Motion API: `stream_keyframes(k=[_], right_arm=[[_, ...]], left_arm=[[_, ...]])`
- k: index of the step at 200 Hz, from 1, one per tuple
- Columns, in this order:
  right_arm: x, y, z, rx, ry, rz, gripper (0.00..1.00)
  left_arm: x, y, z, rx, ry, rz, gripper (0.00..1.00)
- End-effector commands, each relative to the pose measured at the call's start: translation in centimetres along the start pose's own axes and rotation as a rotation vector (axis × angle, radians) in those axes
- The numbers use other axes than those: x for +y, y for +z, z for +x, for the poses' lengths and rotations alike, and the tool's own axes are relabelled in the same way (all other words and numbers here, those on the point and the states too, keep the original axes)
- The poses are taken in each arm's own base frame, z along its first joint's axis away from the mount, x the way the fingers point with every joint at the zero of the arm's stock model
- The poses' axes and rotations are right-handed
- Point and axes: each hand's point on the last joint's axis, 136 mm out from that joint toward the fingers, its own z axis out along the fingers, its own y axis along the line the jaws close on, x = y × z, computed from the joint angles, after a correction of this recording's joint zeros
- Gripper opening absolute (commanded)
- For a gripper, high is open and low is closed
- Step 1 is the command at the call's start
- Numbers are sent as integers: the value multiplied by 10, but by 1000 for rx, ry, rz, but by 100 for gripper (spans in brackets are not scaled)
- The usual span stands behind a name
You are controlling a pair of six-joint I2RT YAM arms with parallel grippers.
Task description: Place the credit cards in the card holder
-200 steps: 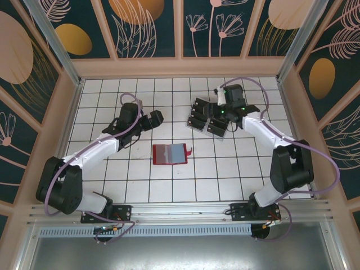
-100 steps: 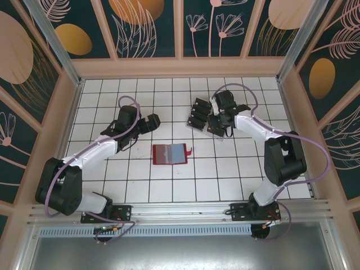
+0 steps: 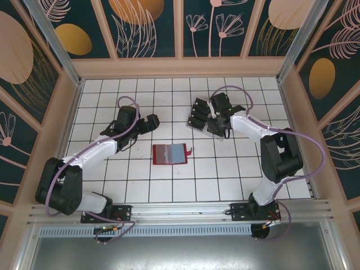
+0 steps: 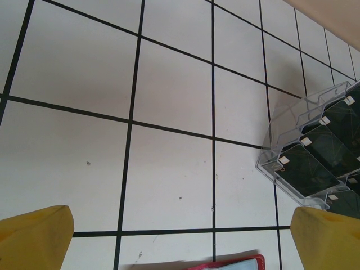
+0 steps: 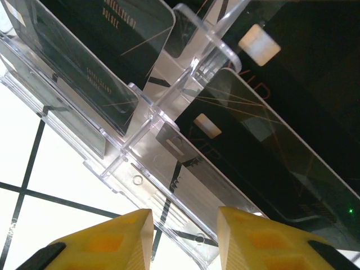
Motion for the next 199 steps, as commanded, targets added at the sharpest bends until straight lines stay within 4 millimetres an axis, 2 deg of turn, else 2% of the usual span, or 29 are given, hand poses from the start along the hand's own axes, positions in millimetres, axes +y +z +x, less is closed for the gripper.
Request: stream_keyframes(k=[1,118,199], right_arm=[[-3,6,9,39,-41,50,35],[-11,19,24,112,-163,241,34],[0,11,17,89,-171,199,23]], left_arm=[[4,4,4,13,14,2,99],[7,7,8,20,6,15,99],[9,10,9,26,8,18,99]])
